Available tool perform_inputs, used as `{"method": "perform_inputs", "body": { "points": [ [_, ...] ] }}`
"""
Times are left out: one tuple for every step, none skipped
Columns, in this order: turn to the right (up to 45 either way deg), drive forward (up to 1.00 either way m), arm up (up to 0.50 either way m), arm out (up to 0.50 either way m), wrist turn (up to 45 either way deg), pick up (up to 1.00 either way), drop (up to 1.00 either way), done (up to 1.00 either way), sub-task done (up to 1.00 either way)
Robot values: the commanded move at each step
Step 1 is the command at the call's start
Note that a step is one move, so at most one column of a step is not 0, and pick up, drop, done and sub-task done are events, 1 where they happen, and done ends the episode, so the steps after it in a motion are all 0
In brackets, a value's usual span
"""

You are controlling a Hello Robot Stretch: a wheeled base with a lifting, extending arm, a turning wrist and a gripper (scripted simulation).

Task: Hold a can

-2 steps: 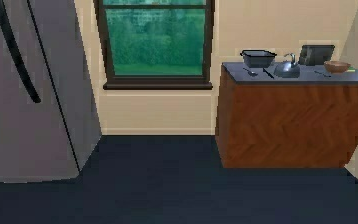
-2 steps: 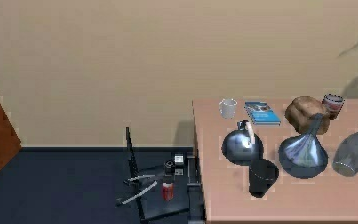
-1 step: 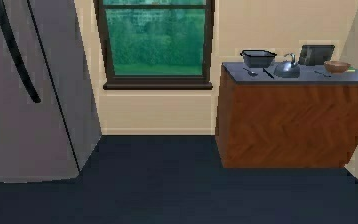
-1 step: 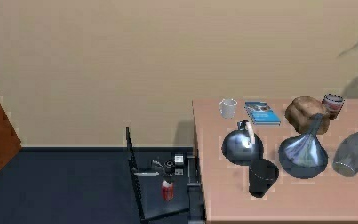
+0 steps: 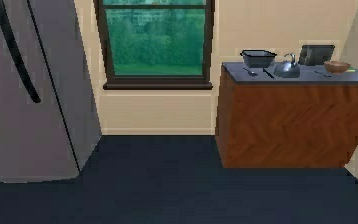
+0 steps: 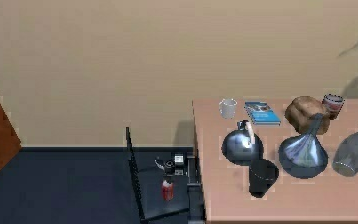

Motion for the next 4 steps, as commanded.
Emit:
{"method": "perform_inputs", "body": {
  "points": [
    [0.0,0.00,-0.30,0.00,0.0,0.00,0.00,0.00,0.00],
    [0.0,0.00,0.00,0.00,0.0,1.00,0.00,0.00,0.00],
    [0.0,0.00,0.10,0.00,0.0,0.00,0.00,0.00,0.00],
    [0.0,0.00,0.00,0.00,0.0,0.00,0.00,1.00,0.00]
  ]
}}
